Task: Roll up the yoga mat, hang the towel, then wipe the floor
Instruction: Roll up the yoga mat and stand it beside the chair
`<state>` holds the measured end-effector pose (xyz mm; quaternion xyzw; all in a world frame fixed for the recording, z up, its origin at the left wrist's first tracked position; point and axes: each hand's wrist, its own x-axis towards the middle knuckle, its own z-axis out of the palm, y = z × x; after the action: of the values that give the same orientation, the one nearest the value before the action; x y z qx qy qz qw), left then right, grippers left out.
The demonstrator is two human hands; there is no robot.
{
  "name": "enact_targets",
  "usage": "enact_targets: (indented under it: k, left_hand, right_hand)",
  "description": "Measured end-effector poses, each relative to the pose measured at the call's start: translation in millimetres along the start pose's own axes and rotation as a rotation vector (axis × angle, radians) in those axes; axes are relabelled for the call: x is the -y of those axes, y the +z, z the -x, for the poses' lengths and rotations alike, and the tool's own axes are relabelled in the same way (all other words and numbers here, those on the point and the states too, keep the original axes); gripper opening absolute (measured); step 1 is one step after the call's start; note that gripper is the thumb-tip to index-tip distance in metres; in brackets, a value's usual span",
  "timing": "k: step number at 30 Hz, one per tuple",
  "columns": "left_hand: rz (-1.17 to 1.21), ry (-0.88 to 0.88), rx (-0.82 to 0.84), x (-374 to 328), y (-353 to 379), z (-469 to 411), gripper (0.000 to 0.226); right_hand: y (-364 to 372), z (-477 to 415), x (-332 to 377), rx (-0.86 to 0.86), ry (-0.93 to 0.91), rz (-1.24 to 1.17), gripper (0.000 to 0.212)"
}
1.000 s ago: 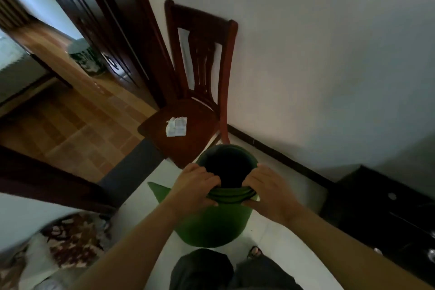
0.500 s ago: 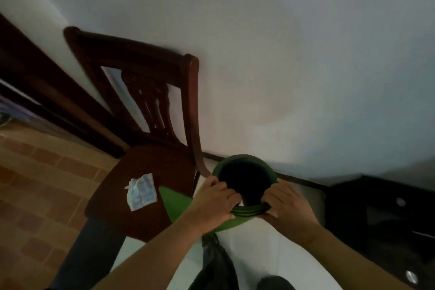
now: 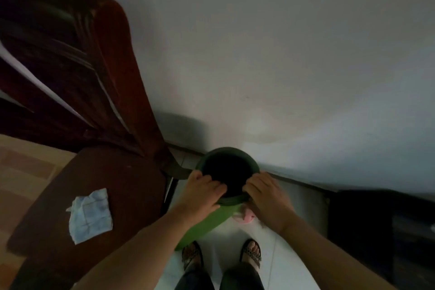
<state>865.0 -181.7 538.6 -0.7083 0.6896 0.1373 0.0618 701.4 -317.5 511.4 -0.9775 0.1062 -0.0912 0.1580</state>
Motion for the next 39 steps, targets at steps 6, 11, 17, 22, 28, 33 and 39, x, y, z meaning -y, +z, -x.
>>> enact_targets:
  k: [6,11,17,22,28,33,39]
  left_hand:
    - [0.075,-0.126,-0.115,27,2,-1,0.060]
    - [0.121,-0.264,-0.035,25,-2,25,0.086]
    - [0.329,-0.444,0.001,12,-6,48,0.083]
    - [0.352,-0.424,0.053,0,1,48,0.078]
    - [0.370,-0.492,0.081,-11,15,58,0.068]
    - [0.413,-0.503,0.080,-19,17,68,0.067]
    - [0.420,-0.500,0.085,-28,8,74,0.065]
  right_hand:
    - [15,-24,-18,0.062,-0.033,-0.064,0.039]
    - [3,-31,-15,0.156,-0.014,-0.090,0.047]
    - [-7,-33,-11,0.230,-0.012,-0.077,0.054]
    - [2,-33,-7,0.253,-0.001,-0.160,0.043]
    - [13,-29,6,0.207,-0.037,-0.206,0.037]
    - [3,-22,11,0.260,-0.032,-0.180,0.043]
    - [-15,-8,15,0.365,0.040,-0.201,0.048]
